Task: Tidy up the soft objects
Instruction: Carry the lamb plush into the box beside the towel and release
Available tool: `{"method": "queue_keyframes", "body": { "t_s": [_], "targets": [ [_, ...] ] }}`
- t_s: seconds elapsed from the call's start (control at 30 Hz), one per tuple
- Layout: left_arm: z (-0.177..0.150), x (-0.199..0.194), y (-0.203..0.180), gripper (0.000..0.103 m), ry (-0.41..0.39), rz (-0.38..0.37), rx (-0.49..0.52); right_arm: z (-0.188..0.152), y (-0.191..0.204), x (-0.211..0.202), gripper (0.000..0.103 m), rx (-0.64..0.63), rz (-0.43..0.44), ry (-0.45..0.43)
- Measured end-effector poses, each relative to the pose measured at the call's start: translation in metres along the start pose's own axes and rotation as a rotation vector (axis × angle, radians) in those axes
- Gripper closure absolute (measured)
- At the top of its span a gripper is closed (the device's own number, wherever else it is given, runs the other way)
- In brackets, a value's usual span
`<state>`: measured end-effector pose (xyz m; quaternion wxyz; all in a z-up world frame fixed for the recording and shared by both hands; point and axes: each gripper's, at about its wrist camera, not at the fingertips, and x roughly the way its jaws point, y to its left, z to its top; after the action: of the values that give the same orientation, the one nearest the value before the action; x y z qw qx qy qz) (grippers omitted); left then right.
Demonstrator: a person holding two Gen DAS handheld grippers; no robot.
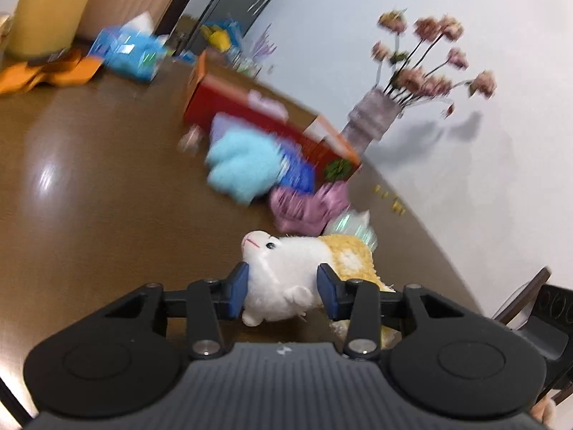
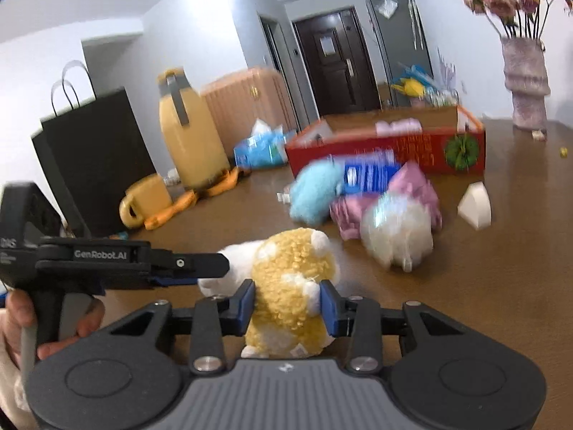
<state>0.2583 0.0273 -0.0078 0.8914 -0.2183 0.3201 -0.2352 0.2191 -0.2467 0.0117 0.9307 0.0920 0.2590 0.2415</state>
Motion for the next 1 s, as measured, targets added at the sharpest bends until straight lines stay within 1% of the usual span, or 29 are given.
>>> {"method": "queue_keyframes", "body": {
  "t_s": [0.07,0.13,0.2,0.27,0.37,0.47,0.53,0.6,0.7,0.77,0.87,0.9,0.93,1.0],
  "targets": [
    [0.031,0.007,-0.012,0.062,-0.047,-0.033,0.037,0.023,-0.006,-0.001,0.066,-0.029,-0.001,-0.056],
    [0.066,0.021,-0.026,0.062,-0.087,-0.067,0.087,0.055,-0.019,0.004,0.066,-0.054,-0.014,-0.097],
    [0.107,0.049,-0.043,0.062,-0.096,-0.079,0.139,0.088,-0.036,0.012,0.066,-0.076,-0.033,-0.124],
    [0.147,0.088,-0.058,0.062,-0.074,-0.075,0.163,0.124,-0.062,0.028,0.067,-0.083,-0.063,-0.135],
    [0.192,0.150,-0.071,0.062,-0.038,-0.072,0.187,0.173,-0.109,0.062,0.067,-0.038,-0.106,-0.101],
    [0.226,0.223,-0.065,0.062,0.035,-0.056,0.138,0.206,-0.155,0.107,0.067,0.006,-0.143,-0.034],
    [0.236,0.265,-0.054,0.062,0.079,-0.032,0.098,0.217,-0.181,0.137,0.067,0.034,-0.158,0.019],
    [0.237,0.298,-0.046,0.062,0.112,0.004,0.104,0.223,-0.203,0.167,0.067,0.048,-0.177,0.067],
    [0.238,0.335,-0.038,0.062,0.157,0.053,0.111,0.223,-0.224,0.200,0.067,0.033,-0.202,0.138],
    [0.236,0.357,-0.030,0.061,0.215,0.080,0.095,0.219,-0.233,0.217,0.067,0.028,-0.220,0.189],
    [0.231,0.371,-0.025,0.061,0.275,0.088,0.126,0.209,-0.235,0.224,0.065,0.003,-0.267,0.210],
    [0.229,0.372,-0.025,0.060,0.278,0.078,0.134,0.206,-0.234,0.224,0.063,-0.006,-0.278,0.215],
    [0.228,0.372,-0.027,0.057,0.276,0.072,0.140,0.204,-0.233,0.223,0.064,-0.010,-0.278,0.214],
    [0.228,0.365,-0.030,0.055,0.261,0.078,0.151,0.205,-0.232,0.219,0.064,-0.003,-0.266,0.205]
  ]
}}
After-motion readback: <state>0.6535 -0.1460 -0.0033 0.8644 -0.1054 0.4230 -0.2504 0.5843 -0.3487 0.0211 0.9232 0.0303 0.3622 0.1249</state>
